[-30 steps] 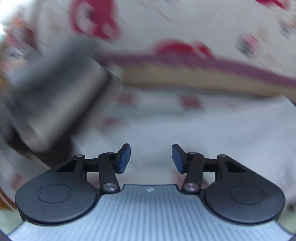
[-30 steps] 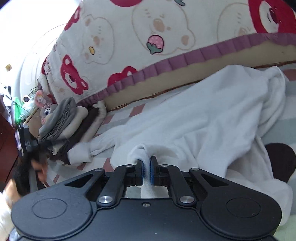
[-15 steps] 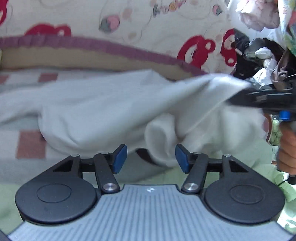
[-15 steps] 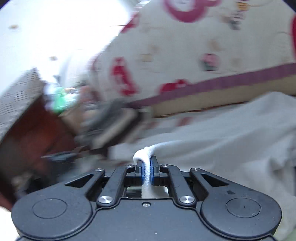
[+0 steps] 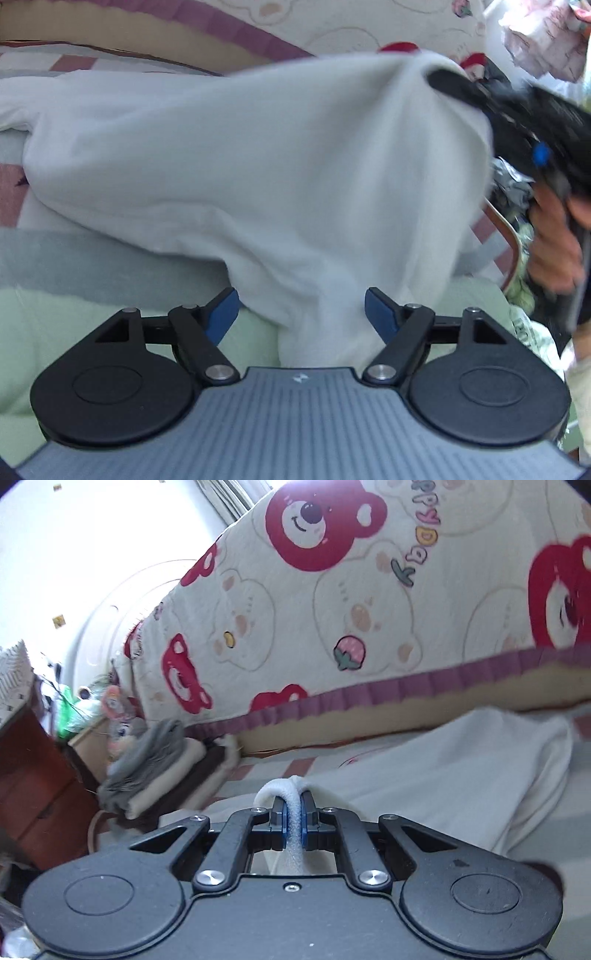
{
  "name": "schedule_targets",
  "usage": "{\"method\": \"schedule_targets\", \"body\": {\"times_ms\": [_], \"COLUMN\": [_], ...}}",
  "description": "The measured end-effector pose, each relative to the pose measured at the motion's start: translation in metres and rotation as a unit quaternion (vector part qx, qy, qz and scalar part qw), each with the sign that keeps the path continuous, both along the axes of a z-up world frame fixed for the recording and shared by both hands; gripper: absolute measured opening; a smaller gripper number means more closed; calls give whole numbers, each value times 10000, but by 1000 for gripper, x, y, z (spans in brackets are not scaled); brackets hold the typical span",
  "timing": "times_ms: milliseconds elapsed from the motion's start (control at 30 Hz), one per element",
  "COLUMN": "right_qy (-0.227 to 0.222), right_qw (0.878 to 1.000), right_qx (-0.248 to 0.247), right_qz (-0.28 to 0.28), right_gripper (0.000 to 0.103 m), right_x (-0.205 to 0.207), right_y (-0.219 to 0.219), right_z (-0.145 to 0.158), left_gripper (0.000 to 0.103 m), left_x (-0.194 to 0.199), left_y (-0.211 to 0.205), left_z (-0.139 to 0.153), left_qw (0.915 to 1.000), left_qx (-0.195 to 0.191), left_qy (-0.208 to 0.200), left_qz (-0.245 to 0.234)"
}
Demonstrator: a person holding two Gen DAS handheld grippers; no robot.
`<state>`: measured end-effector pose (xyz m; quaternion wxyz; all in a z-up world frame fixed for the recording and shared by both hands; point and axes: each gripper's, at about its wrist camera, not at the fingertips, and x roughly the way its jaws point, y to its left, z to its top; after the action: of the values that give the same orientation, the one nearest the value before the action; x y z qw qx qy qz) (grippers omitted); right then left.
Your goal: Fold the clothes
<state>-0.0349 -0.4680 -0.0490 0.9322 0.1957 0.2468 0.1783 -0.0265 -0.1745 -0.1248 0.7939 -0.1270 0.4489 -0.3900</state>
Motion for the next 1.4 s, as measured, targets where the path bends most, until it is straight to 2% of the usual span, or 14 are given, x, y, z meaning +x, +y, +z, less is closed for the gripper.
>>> {"method": "schedule_targets", "body": {"times_ms": [133,200,300,333,467,533,567,600,667,800,967,1033,1200,1400], "right_qy": [73,93,124,137,43,-68,-113,-126,-150,90,578,762,1165,1475], "right_qw": [9997,9996,9997,9998,9997,9989,9987,9994,9998,9949,9856,9818,9646,9630], "right_qx": [-218,-273,-194,-138,240,428,462,293,-44,-857,-1542,-1731,-2329,-2106], "right_qz": [-26,-3,-6,-16,93,187,201,103,-93,-517,-372,-195,404,811], "right_gripper": [9,10,10,10,10,10,10,11,16,32,41,45,48,57], "right_x": [8,10,10,10,4,-1,-5,-9,-17,-38,-71,-84,-104,-99], "right_y": [-2,-1,-1,-1,-7,-13,-16,-20,-27,-39,-41,-37,-13,13], "right_z": [2,1,-2,-2,4,8,10,9,7,-5,-34,-48,-82,-105], "left_gripper": [79,79,82,84,83,52,7,1,1,1,1,1,1,1], "left_x": [-18,-30,-48,-48,-23,-13,-8,-3,-2,-16,-24,-22,-20,-31], "left_y": [-1,-16,-49,-59,-88,-69,-59,-49,-16,52,98,109,115,112], "left_z": [6,17,23,20,-8,-9,-10,-11,-2,40,75,80,79,82], "left_qw": [9999,9955,9866,9849,9717,9704,9686,9661,9573,9237,8970,8923,8946,8917], "left_qx": [18,550,776,856,2042,2117,2152,2186,2055,1757,1496,1452,1297,1276], "left_qy": [-142,-593,-1421,-1502,-1162,-910,-783,-655,-705,-1383,-1756,-1755,-1644,-1781], "left_qz": [95,495,183,40,234,722,965,1208,1907,3111,3772,3897,3949,3960]}}
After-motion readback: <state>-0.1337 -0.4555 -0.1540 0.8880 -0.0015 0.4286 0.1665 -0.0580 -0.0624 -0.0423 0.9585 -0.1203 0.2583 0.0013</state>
